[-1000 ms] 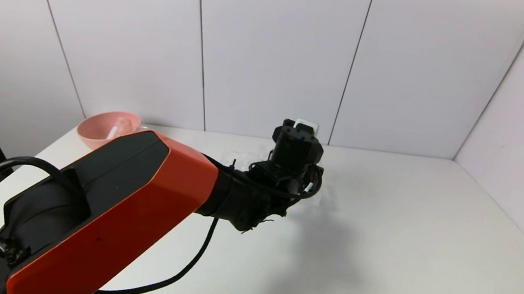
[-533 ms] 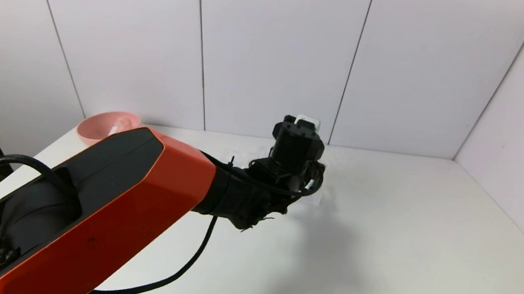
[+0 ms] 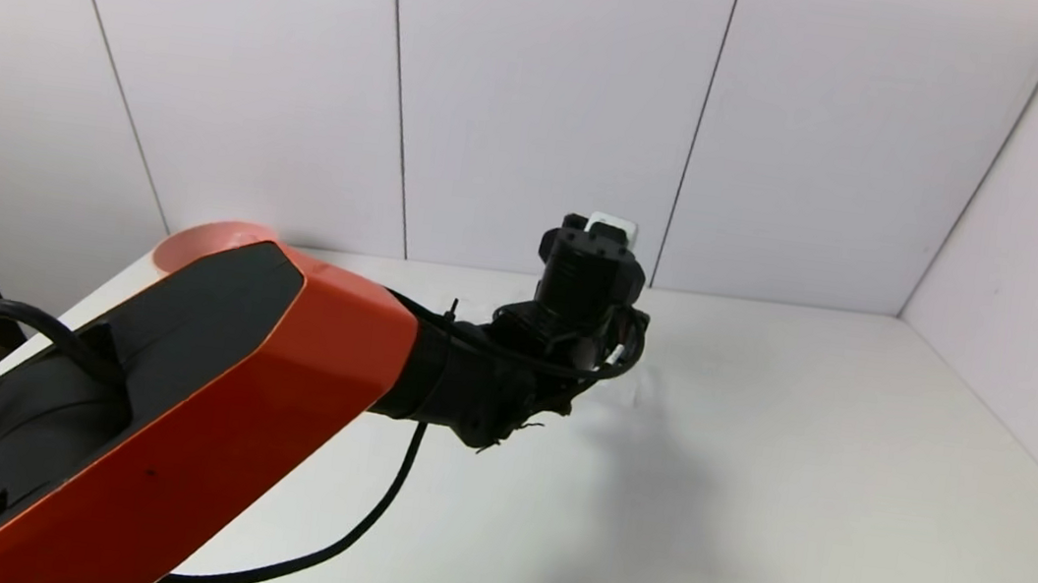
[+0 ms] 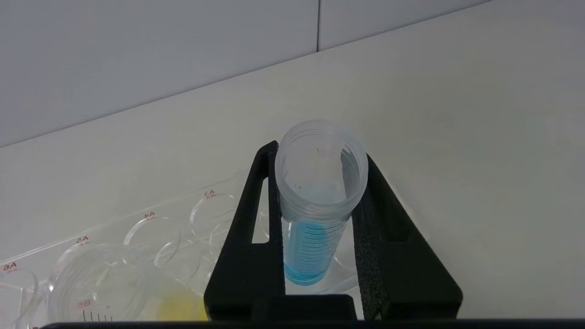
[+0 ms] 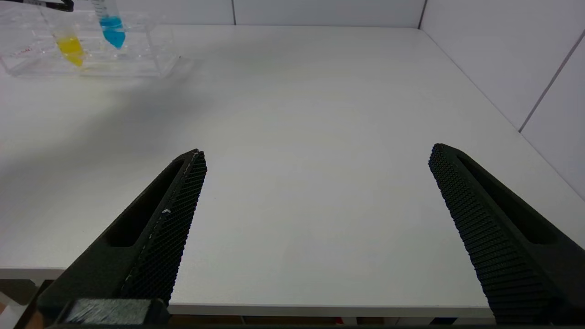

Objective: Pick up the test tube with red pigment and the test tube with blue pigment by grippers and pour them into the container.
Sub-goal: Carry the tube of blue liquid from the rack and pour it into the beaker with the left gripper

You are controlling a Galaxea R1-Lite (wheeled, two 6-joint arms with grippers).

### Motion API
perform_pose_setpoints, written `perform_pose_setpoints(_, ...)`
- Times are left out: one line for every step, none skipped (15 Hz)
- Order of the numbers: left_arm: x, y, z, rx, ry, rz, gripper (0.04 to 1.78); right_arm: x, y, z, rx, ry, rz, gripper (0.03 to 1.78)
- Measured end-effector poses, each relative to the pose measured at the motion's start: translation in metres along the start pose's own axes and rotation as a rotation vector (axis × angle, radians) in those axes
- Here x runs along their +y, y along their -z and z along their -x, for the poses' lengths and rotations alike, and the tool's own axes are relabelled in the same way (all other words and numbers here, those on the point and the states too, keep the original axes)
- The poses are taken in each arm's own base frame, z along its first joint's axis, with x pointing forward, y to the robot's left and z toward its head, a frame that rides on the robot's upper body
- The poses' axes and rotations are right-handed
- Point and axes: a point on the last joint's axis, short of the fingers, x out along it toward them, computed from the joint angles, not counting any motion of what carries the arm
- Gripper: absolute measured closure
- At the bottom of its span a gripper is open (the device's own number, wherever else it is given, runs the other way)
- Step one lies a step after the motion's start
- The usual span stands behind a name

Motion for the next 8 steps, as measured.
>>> perform_pose_setpoints(0.000, -0.004, 0.001, -0.006, 0.003, 0.002, 1.37, 0.000, 0.000, 0.000, 0.000, 0.000, 0.000, 0.04)
perform_pose_setpoints(0.000, -0.009, 0.003, -0.017, 0.005, 0.006, 1.37, 0.000, 0.000, 0.000, 0.000, 0.000, 0.000, 0.04)
perform_pose_setpoints(0.000, -0.015, 0.004, -0.031, 0.009, 0.012, 1.37, 0.000, 0.000, 0.000, 0.000, 0.000, 0.000, 0.04)
perform_pose_setpoints(-0.001, -0.021, 0.006, -0.046, 0.019, 0.017, 1.37, 0.000, 0.000, 0.000, 0.000, 0.000, 0.000, 0.04)
perform_pose_setpoints(-0.001, -0.025, 0.008, -0.045, 0.024, 0.018, 1.37, 0.000, 0.000, 0.000, 0.000, 0.000, 0.000, 0.04)
perform_pose_setpoints(-0.001, -0.028, 0.009, -0.045, 0.022, 0.017, 1.37, 0.000, 0.000, 0.000, 0.000, 0.000, 0.000, 0.04)
perform_pose_setpoints(0.001, -0.033, 0.010, -0.056, 0.018, 0.022, 1.37, 0.000, 0.000, 0.000, 0.000, 0.000, 0.000, 0.04)
perform_pose_setpoints(0.002, -0.037, 0.011, -0.065, 0.015, 0.025, 1.37, 0.000, 0.000, 0.000, 0.000, 0.000, 0.000, 0.04)
